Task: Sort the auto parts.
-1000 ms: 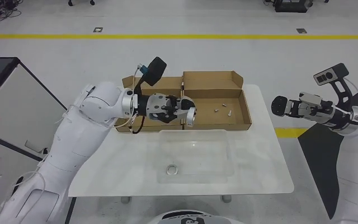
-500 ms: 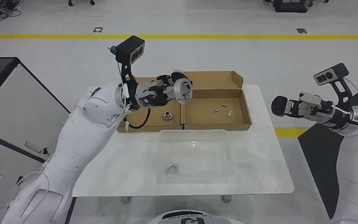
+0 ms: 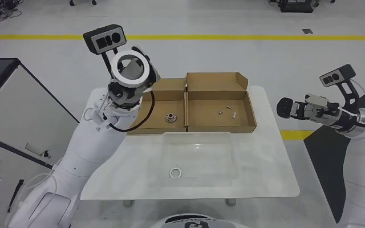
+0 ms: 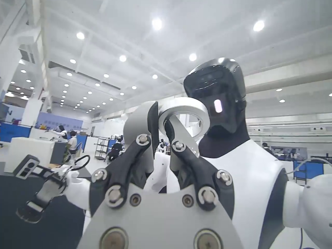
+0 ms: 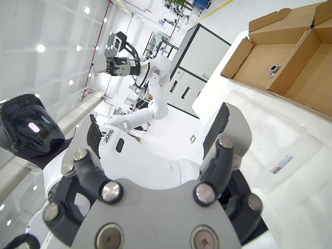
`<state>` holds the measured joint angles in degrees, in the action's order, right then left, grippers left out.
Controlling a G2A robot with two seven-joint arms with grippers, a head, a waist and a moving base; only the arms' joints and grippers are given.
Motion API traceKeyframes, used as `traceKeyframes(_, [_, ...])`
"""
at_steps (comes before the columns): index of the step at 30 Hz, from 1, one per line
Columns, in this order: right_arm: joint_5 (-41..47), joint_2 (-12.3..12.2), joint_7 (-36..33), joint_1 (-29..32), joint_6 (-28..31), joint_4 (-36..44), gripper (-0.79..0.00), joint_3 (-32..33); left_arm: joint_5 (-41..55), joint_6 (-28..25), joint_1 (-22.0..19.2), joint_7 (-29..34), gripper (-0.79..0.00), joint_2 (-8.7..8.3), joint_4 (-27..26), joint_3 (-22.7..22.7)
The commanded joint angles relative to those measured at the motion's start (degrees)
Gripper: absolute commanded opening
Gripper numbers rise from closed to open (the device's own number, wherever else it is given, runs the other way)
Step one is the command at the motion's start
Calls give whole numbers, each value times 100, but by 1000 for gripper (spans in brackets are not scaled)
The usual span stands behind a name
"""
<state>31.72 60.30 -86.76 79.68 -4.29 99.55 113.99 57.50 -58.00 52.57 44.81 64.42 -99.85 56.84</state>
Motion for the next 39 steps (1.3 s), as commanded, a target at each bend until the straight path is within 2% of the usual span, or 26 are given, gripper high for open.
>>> traceKeyframes(1, [0, 0, 0, 0, 0, 0, 0, 0, 300, 0, 83, 147, -785, 65, -21, 90])
traceKeyframes(9, [0, 0, 0, 0, 0, 0, 0, 0, -729, 0, 200, 147, -785, 174, 183, 288])
traceKeyframes(18, [0, 0, 0, 0, 0, 0, 0, 0, -3002, 178, 18, 290, -785, 142, 512, 567])
traceKeyframes(22, [0, 0, 0, 0, 0, 0, 0, 0, -3466, 244, 46, -79, -785, 187, 438, 544])
traceKeyframes(27, [0, 0, 0, 0, 0, 0, 0, 0, -2570, 0, 56, -389, -785, 251, 294, 295])
traceKeyframes(34, [0, 0, 0, 0, 0, 0, 0, 0, -564, 0, 102, 147, -785, 316, 43, 303])
traceKeyframes(39, [0, 0, 0, 0, 0, 0, 0, 0, -170, 29, 100, 177, -785, 343, 18, 333])
